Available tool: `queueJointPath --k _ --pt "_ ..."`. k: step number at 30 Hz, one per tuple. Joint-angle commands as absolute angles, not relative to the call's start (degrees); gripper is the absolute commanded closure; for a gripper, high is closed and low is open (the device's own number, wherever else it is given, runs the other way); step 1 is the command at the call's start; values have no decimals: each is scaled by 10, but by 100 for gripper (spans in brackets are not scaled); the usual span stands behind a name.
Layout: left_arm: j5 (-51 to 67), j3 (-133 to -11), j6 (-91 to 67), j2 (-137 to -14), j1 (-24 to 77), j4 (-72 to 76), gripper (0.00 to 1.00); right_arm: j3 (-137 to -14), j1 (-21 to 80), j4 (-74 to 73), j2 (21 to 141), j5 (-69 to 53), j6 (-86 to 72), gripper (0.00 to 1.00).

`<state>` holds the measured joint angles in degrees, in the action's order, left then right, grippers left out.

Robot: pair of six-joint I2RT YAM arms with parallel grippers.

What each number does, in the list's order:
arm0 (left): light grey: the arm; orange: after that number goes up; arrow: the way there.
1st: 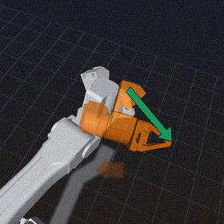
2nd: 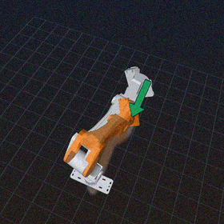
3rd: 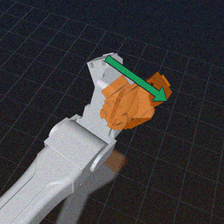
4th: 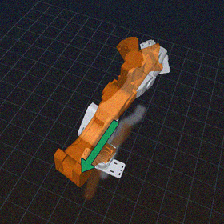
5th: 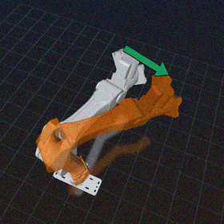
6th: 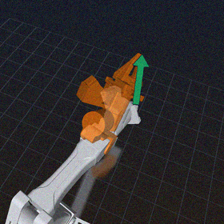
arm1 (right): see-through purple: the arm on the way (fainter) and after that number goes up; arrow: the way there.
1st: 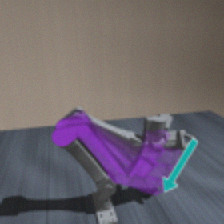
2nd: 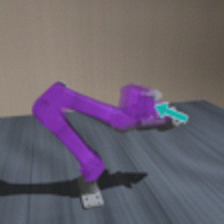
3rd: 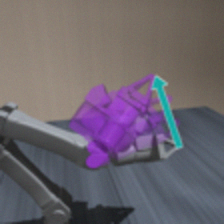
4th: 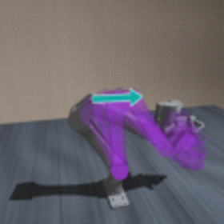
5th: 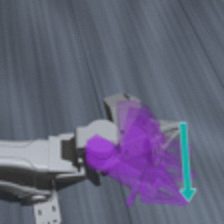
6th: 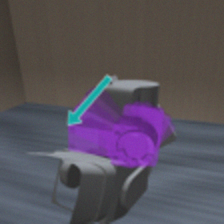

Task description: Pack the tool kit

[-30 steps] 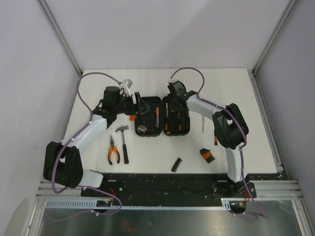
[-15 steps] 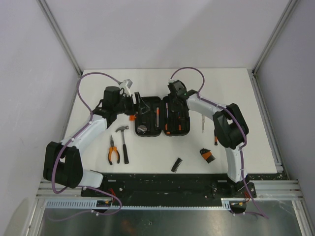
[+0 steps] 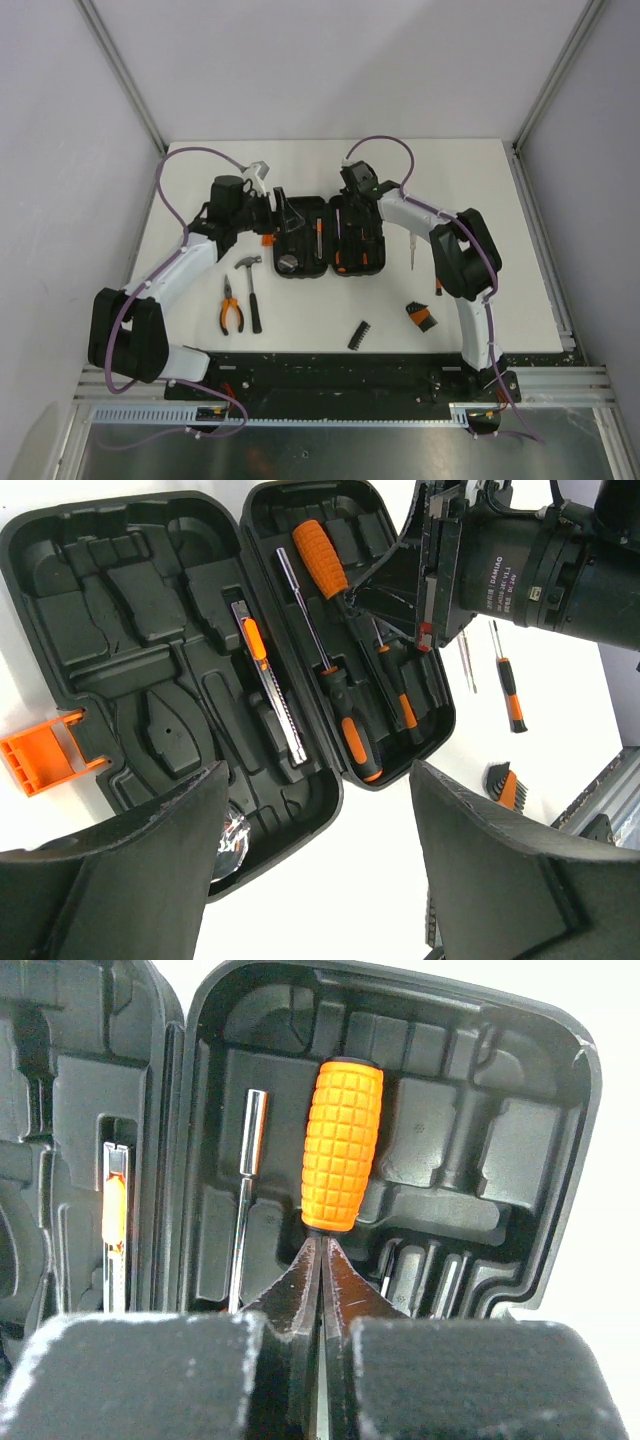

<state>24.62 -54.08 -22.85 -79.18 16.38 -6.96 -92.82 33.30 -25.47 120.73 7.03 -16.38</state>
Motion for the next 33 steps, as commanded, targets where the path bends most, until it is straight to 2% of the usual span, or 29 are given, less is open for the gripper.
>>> queueJointPath --k 1,10,19,22,33 --pt "249 -535 -212 -790 168 -54 22 -922 334 -294 1262 53 -174 100" --pt "242 -502 -221 -820 169 -55 22 -911 336 -285 1279 68 -175 99" --pt "212 -477 -251 -860 178 -74 24 -961 334 -262 1248 87 -174 75" --pt "198 -478 -258 -870 180 -86 26 -981 332 -264 1245 91 -170 71" --pt "186 -488 -267 -914 187 -110 38 -1013 325 -300 1280 84 -177 70"
